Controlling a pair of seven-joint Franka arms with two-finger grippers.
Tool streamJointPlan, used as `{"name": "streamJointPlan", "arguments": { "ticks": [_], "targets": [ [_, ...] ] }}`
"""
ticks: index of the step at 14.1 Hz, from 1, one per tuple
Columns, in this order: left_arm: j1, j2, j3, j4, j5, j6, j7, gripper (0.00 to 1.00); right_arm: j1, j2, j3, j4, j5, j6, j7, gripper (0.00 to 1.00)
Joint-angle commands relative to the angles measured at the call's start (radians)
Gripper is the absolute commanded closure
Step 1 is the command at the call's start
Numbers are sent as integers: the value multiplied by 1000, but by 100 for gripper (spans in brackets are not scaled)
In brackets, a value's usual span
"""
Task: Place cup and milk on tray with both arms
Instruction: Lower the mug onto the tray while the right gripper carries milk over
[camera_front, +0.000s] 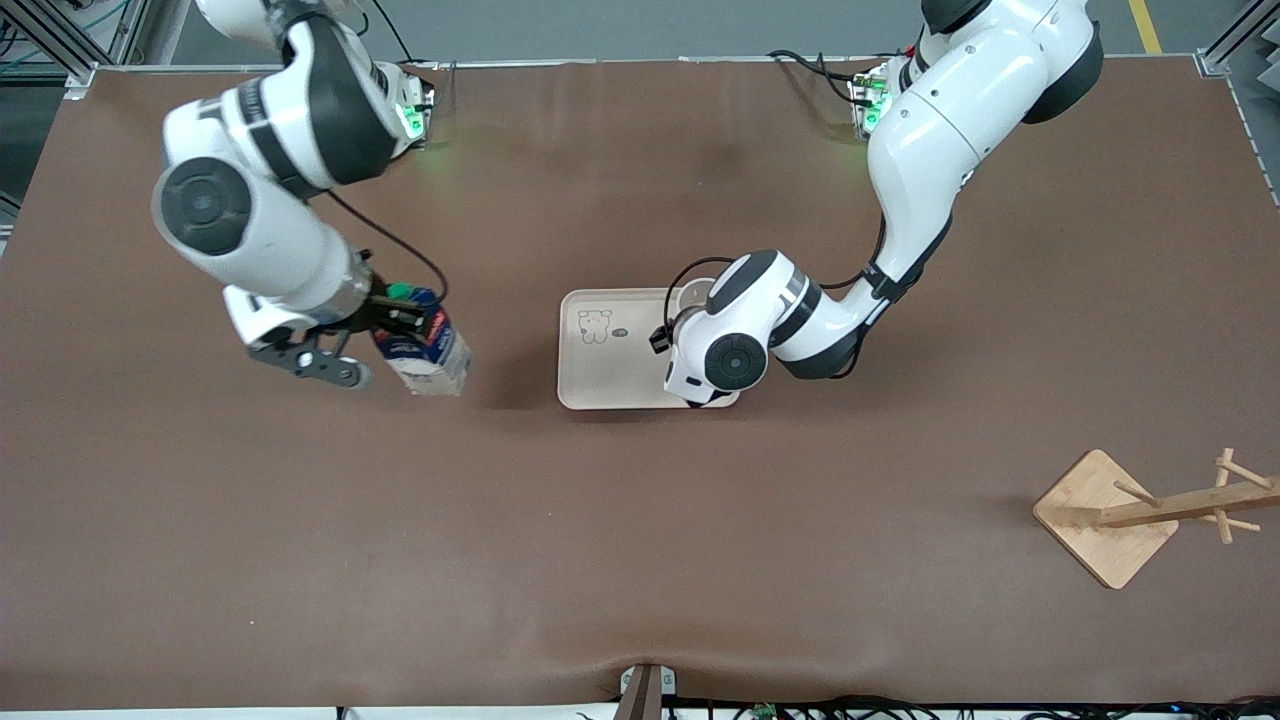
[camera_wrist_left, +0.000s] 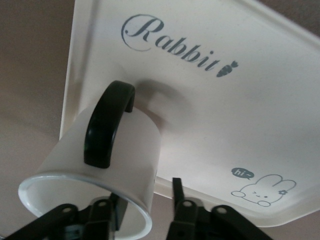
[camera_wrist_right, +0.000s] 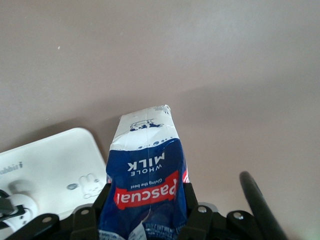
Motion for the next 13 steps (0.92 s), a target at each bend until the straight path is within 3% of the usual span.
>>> {"name": "streamJointPlan", "arguments": {
  "ticks": [1,3,7,10,13],
  "targets": [
    [1,-38,1,20,-5,-12,-8,0,61,38,-11,36,100,-11,81,83],
    [13,-95,1,45,-5,-55,-8,0,100,74,-11,36,192,22,82,83],
    [77,-136,0,203,-3,-208,2,0,179,130,-12,37,197,117,167,82],
    [171,-239,3,197,0,-216,120,0,217,173,-14,36,176,185,183,82],
    [236,-308,3,195,121,-218,208,0,260,222,-12,44,67,196,190,78]
  ]
}}
